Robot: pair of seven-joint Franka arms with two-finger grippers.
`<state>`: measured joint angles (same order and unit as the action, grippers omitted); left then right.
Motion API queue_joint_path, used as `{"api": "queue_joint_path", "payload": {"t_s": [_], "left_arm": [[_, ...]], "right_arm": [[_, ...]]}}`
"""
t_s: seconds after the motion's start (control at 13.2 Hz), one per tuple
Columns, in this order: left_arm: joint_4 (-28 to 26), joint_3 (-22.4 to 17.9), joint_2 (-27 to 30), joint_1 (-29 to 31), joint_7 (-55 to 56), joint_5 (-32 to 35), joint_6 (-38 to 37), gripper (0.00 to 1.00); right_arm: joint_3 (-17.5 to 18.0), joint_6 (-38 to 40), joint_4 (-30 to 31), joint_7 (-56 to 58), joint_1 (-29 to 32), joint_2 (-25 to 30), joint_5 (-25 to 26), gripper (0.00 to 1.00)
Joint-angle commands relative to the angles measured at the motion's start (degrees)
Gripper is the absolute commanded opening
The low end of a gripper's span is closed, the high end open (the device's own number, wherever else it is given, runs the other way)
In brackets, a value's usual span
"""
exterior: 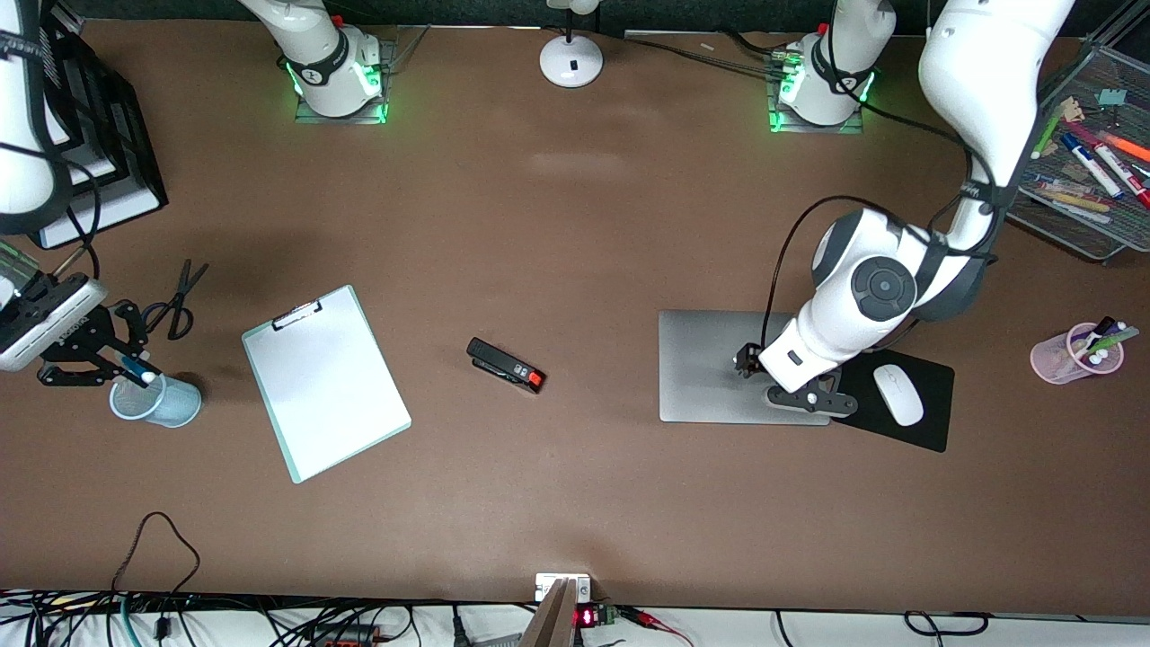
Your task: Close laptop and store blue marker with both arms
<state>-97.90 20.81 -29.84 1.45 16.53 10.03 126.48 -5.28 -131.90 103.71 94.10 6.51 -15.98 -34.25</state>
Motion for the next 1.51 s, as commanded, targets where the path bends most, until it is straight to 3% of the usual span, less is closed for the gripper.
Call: {"api": "queue_joint_path", "payload": {"t_s": [0.0, 0.38, 0.61, 0.83, 1.44], "left_arm": [[4.9, 1.42, 3.03, -0.05, 1.23, 0.87, -11.82, 1.0], [11.93, 3.36, 7.25, -0.05, 0.53, 0.86, -27.74, 1.0], [15.8, 3.89, 9.36, 0.13, 0.09, 0.78, -34.87, 1.0], [15.46, 2.84, 14.19, 0.13, -2.62, -0.88, -37.78, 1.0], [4.22, -12.1, 27.99, -2.33, -18.52, -8.1, -39.38, 1.0]], "right_arm": [[0.63, 0.59, 0.44, 7.49, 2.53, -0.72, -4.58, 0.0], [0.63, 3.41, 0.26, 15.31, 5.44, -3.44, -10.03, 0.0], [0.63, 3.5, 0.0, 16.82, 6.23, -4.84, -10.31, 0.0], [0.63, 3.58, -0.18, 20.93, 6.85, -6.69, -13.72, 0.0], [0.71, 4.9, -1.67, 26.4, 7.9, -8.63, -17.24, 0.0]]}}
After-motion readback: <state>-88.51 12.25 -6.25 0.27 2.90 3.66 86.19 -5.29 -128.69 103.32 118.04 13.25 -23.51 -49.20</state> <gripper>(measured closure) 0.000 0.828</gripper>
